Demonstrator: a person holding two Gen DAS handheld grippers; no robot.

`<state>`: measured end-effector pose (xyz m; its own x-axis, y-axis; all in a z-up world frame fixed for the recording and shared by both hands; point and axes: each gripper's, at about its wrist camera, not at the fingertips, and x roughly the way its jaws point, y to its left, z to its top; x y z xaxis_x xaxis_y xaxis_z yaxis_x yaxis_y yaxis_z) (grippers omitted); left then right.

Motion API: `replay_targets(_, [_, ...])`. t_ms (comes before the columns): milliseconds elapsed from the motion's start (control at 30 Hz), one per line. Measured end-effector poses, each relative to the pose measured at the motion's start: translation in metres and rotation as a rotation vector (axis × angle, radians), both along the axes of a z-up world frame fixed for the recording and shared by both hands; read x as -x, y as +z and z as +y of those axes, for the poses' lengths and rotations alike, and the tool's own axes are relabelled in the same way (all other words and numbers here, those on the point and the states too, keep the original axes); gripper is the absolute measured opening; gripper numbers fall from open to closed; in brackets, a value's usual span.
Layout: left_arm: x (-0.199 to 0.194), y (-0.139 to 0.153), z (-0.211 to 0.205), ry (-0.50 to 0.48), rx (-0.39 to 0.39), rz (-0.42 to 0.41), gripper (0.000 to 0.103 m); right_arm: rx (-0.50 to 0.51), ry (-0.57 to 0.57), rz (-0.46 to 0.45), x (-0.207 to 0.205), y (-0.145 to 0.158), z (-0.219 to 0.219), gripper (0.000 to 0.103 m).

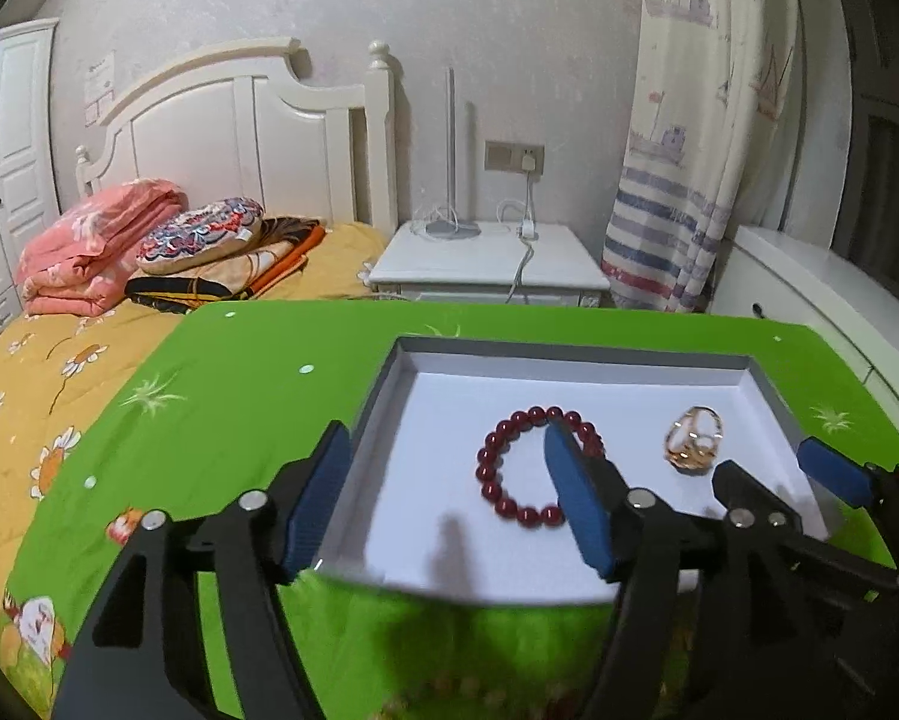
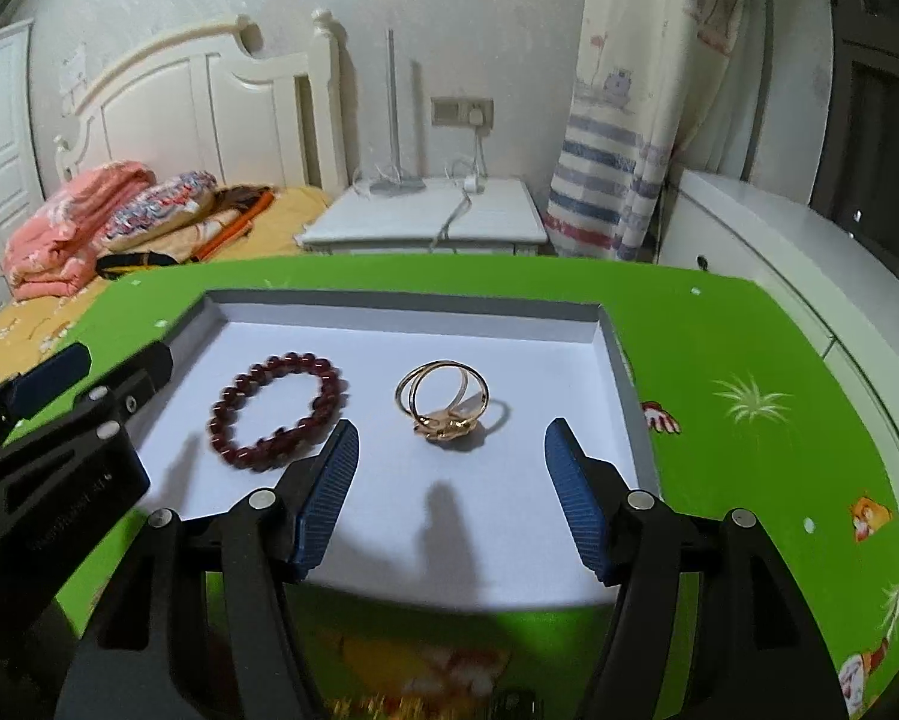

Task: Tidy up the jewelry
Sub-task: 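Move the left tool to the pale green jade bangle and grasp it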

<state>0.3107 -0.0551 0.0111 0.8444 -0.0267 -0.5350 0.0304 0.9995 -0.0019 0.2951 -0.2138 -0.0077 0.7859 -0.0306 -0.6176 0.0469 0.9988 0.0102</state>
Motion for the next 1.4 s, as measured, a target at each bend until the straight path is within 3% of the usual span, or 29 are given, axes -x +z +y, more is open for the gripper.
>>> replay_targets(367, [0.099,-0.004,0.021,-0.028,0.02,-0.031,0.073,-0.011,0.031,-0.048,0.085,-0.003,0.011,0.061])
replay_targets(800, [0.186,-0.025,0.062,-0.033,0.026,0.035,0.073,-0.016,0.086,-0.061,0.177,-0.007,0.022,0.062])
replay_targets(1067, [0.196,-0.032,0.082,-0.027,0.031,0.057,0.073,0.003,0.112,-0.067,0.198,-0.01,0.032,0.062])
replay_targets(1400, [0.176,-0.045,0.1,-0.05,0.093,0.202,0.073,0.014,0.153,-0.066,0.204,-0.01,0.041,0.062])
